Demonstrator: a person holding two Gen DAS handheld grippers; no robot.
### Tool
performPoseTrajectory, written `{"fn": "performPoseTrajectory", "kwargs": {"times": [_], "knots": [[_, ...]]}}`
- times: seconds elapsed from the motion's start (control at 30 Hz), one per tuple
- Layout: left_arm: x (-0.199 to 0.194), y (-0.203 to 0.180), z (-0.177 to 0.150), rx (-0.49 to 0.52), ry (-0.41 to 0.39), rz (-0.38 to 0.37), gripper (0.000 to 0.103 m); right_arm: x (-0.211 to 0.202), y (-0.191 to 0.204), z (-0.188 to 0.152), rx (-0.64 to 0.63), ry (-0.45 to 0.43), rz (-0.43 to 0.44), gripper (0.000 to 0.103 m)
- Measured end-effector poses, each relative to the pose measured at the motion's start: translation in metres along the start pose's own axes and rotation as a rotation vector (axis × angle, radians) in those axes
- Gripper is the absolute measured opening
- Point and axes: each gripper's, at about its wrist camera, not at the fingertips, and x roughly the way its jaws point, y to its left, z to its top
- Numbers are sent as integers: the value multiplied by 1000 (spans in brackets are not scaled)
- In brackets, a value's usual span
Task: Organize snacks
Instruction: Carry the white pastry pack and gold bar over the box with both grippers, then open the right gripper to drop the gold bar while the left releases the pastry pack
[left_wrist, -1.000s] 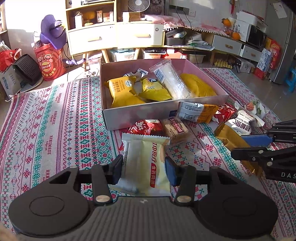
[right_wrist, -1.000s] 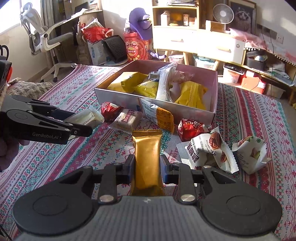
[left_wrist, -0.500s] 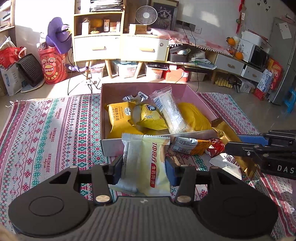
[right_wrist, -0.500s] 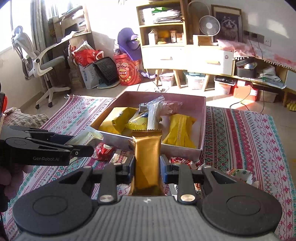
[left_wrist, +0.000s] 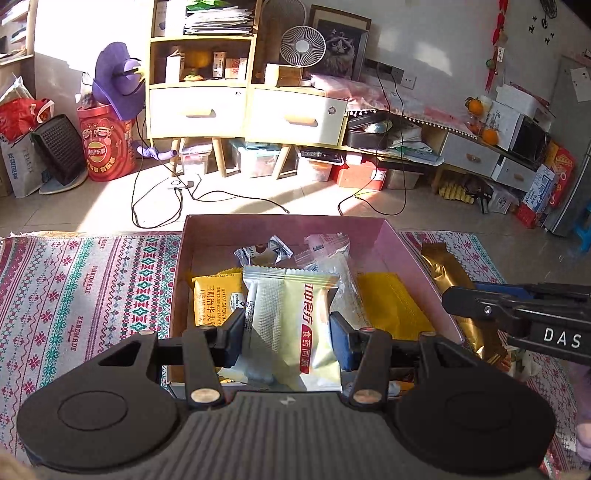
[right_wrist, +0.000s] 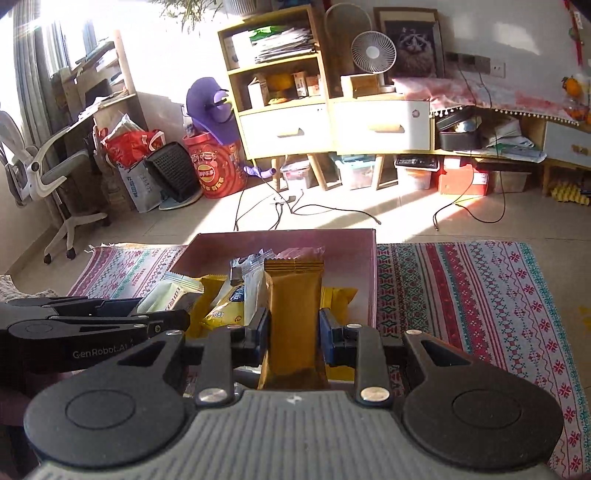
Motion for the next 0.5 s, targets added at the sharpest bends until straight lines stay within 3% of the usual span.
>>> {"fn": "performPoseTrajectory", "kwargs": {"times": [0.5], "knots": [[47, 7, 21, -32, -2, 23, 54, 54, -20, 23, 71, 56, -55, 26]]}}
